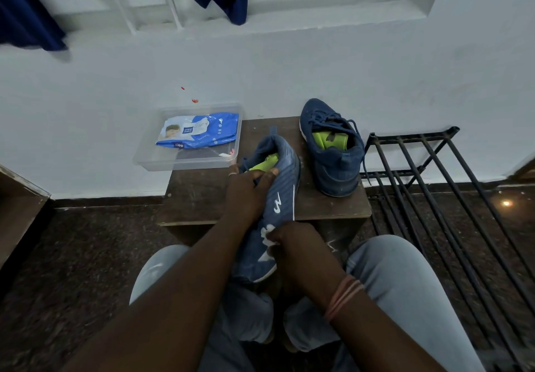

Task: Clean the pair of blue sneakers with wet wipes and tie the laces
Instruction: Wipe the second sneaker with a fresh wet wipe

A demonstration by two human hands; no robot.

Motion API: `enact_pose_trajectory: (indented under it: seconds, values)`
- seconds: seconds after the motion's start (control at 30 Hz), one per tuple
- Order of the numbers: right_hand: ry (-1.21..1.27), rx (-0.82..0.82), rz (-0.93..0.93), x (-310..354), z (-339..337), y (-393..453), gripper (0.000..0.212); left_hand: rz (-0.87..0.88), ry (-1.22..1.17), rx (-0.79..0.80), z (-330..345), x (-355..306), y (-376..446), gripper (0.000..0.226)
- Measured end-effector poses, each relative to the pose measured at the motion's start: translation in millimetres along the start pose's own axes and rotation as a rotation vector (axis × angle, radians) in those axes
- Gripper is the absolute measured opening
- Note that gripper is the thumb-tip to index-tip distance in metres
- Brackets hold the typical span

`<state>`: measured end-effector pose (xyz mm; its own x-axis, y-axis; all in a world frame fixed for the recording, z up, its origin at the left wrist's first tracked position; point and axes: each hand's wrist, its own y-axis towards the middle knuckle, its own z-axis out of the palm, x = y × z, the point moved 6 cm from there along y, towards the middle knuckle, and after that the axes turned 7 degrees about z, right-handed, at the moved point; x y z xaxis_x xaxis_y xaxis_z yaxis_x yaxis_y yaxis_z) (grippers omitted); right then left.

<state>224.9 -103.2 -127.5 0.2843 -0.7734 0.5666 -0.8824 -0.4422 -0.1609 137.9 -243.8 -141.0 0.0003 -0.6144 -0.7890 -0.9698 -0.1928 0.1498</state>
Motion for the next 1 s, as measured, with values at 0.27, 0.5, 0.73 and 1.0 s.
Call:
enact_pose_trajectory:
  seconds: [0.27, 0.5, 0.73, 1.0]
  values:
    - [-0.143, -0.331, -0.004, 6, -35, 26, 0.016, 0.042, 0.071, -0.003, 2, 5, 2, 0.055]
    - [-0.169, 0.006, -0.052, 7, 23, -5, 0.032, 0.043, 0.114, -0.042, 1, 0, 0, 0.055]
    - [-0.172, -0.28, 0.02, 2, -6, 11, 0.02, 0.045, 0.259, -0.076, 5, 5, 8, 0.062]
    - [0.383, -0.331, 0.132, -5, -20, -42, 0.012, -0.084, 0.339, -0.07, 8, 11, 15, 0.086]
